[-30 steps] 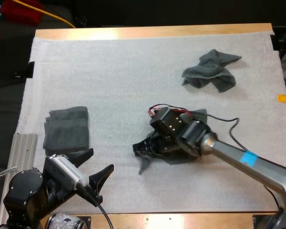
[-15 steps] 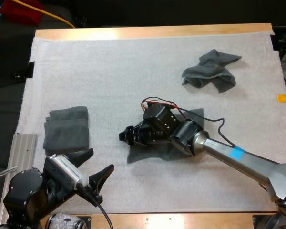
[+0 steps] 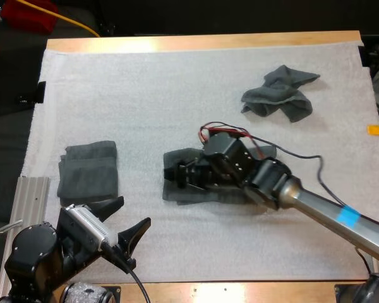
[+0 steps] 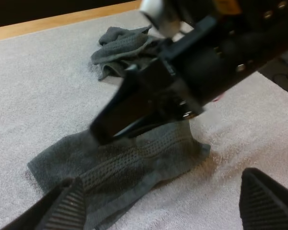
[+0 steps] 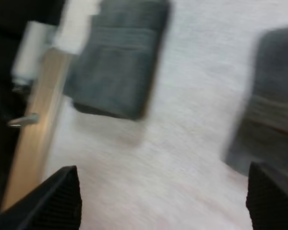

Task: Pick towel from pile, fold and stack

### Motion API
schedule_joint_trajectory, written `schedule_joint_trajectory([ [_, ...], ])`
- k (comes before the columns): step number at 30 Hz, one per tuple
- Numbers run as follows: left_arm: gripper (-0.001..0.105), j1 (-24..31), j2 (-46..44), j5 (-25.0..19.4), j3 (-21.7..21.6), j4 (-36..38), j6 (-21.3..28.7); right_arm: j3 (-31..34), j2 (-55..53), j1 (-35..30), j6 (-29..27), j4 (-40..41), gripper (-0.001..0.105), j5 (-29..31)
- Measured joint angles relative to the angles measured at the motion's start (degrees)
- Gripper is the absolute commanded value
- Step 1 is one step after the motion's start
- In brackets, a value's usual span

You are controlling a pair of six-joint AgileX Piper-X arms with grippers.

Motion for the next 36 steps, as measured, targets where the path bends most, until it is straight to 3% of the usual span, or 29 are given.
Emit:
schedule_joint_trajectory([
  [9,0.065,0.00,0.00,0.13,0.00,0.00,0.00,0.00,-7.02,0.00,-3.55,15.89,0.070,6.62],
  [14,0.065,0.00,0.00,2.60,0.00,0.00,0.00,0.00,-11.42,0.00,-4.43,23.23,0.070,12.08],
  [27,0.065,0.00,0.00,3.85,0.00,0.08,-1.68,0.00,-23.29,0.00,-5.77,36.64,0.070,22.50],
  [36,0.065,0.00,0.00,3.85,0.00,0.16,-1.98,0.00,-26.23,0.00,-6.55,41.30,0.070,29.07],
])
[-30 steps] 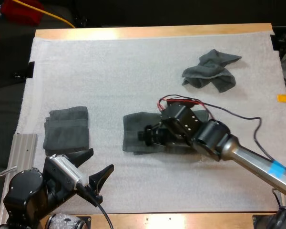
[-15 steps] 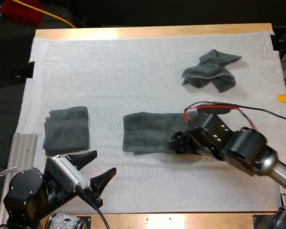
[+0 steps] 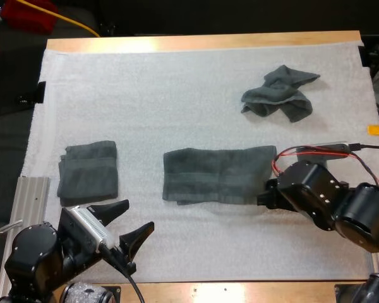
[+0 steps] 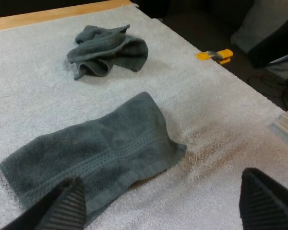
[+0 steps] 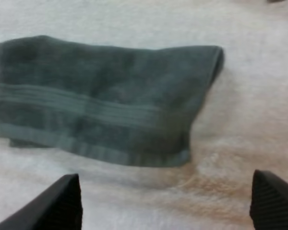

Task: Pick towel from pile, fold and stack

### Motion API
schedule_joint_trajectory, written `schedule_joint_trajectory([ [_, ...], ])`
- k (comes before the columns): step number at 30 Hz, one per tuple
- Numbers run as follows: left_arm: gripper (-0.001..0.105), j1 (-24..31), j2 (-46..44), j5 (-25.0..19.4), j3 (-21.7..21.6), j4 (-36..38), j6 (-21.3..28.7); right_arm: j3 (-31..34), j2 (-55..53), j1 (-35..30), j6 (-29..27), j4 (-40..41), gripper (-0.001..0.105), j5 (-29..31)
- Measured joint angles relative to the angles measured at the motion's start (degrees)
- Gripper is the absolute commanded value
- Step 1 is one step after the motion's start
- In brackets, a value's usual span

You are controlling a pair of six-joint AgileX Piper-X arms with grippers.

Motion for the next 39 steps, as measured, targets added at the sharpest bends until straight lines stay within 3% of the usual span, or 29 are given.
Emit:
schedule_joint_trajectory([
  [6,0.065,0.00,0.00,0.00,0.00,0.06,-0.15,4.76,0.00,-1.53,0.01,-1.86,0.070,-1.03],
  [22,0.065,0.00,0.00,0.00,0.00,0.06,-0.32,23.04,0.00,-20.14,0.55,-20.51,0.070,-22.48],
  [29,0.065,0.00,0.00,0.00,0.00,0.06,-0.32,31.48,0.25,-23.81,6.42,-33.78,0.070,-31.84],
  [39,0.065,0.00,0.00,0.00,0.00,0.06,-0.32,37.15,7.15,-23.90,15.32,-49.07,0.070,-35.33],
])
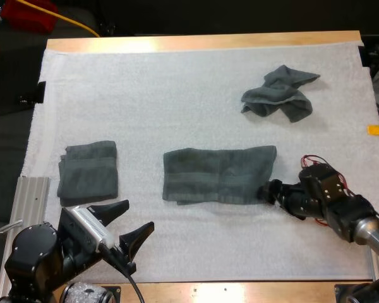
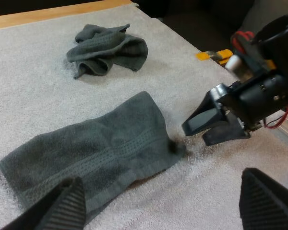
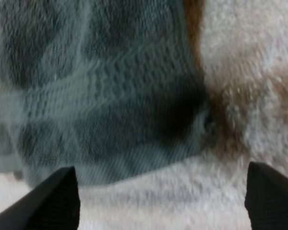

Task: Pick towel from pile, fold and stack

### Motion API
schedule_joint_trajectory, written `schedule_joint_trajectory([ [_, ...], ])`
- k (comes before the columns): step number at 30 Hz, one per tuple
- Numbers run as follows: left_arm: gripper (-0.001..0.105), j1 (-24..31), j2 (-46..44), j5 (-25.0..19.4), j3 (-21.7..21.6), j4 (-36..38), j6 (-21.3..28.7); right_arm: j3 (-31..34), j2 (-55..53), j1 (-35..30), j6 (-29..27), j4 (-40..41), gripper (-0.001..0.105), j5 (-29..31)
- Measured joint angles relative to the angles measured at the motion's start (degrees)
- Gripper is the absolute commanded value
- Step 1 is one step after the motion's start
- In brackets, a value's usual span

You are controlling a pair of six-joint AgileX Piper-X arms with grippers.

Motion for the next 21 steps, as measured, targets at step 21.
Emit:
schedule_joint_trajectory([
  [21,0.065,0.00,0.00,0.00,0.00,0.00,0.00,0.02,10.36,0.00,5.58,-7.62,0.043,-0.70],
])
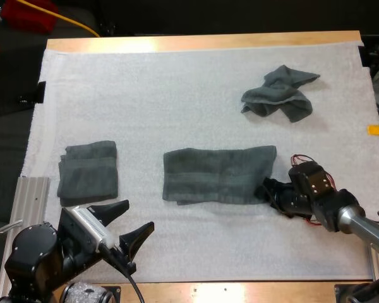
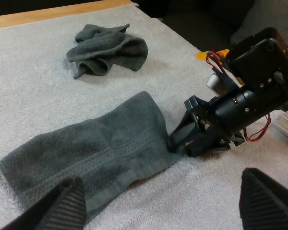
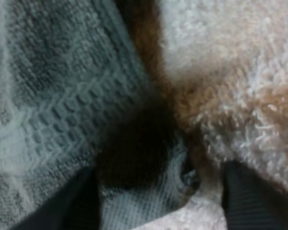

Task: Pick towel from pile, fold and stack

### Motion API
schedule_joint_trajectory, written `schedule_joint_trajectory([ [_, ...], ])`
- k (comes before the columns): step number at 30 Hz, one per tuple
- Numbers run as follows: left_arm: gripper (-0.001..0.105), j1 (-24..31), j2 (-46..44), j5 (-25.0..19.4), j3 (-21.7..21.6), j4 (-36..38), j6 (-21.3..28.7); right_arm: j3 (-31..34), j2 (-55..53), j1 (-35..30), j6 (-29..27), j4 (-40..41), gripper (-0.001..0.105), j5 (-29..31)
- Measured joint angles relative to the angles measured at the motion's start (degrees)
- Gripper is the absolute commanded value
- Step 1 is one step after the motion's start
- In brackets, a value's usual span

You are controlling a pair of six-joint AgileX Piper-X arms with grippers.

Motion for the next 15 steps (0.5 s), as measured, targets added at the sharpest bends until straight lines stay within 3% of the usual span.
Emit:
schedule_joint_trajectory([
  [5,0.065,0.00,0.00,0.00,0.00,0.00,0.00,0.00,0.00,0.00,0.00,0.00,0.040,0.00],
  [10,0.065,0.00,0.00,0.00,0.00,0.00,0.00,0.00,0.00,0.00,0.00,0.00,0.018,0.97],
  [15,0.065,0.00,0.00,0.00,0.00,0.00,0.00,0.00,0.00,0.00,0.00,0.00,0.012,2.19],
])
